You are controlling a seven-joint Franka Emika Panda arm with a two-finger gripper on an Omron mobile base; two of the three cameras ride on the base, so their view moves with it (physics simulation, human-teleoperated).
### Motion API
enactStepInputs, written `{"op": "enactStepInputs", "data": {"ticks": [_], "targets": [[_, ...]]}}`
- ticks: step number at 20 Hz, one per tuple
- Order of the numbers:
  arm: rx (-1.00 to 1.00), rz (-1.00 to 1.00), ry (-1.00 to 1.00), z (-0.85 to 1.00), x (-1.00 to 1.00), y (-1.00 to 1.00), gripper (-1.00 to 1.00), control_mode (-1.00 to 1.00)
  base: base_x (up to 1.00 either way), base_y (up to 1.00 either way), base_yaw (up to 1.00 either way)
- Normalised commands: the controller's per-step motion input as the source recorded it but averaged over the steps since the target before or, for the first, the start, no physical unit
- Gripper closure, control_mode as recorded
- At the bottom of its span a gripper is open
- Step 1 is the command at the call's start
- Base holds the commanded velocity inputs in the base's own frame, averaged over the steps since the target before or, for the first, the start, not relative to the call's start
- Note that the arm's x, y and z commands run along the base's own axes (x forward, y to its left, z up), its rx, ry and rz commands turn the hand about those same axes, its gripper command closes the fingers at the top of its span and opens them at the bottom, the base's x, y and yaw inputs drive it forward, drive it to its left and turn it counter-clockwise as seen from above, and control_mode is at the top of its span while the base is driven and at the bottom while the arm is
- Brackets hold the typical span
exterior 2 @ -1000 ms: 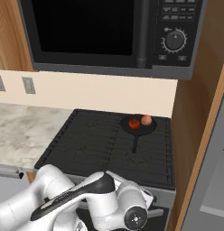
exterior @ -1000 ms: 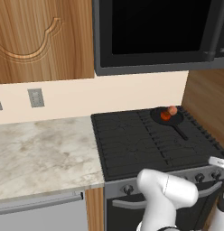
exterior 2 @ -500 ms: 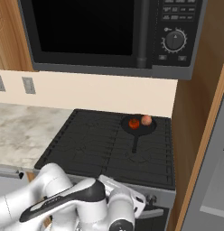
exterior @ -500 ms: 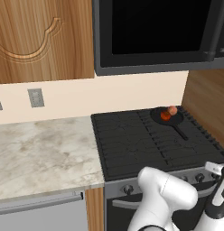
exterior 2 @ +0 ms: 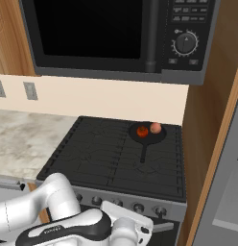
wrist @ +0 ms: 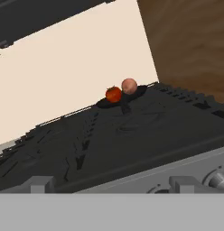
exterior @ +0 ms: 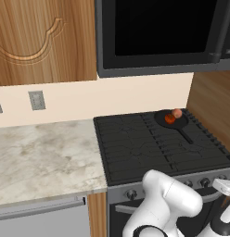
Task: Place the pan on the rear right burner on the stove. Then place the tomato and the onion in the pan and turn on the rear right burner.
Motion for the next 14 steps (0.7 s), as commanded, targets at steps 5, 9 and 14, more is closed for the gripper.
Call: {"op": "enactStepInputs", "data": {"ticks": [5,9,14], "targets": [[-0.11,0.0,-0.25,0.0,-0.35,0.01,-1.0,-1.0,0.0,0.0,0.0],[-0.18,0.0,-0.11,0.0,-0.17,0.14,-1.0,-1.0,0.0,0.0,0.0],[-0.23,-0.09,0.0,0.0,0.04,0.14,-1.0,-1.0,0.0,0.0,0.0]]}}
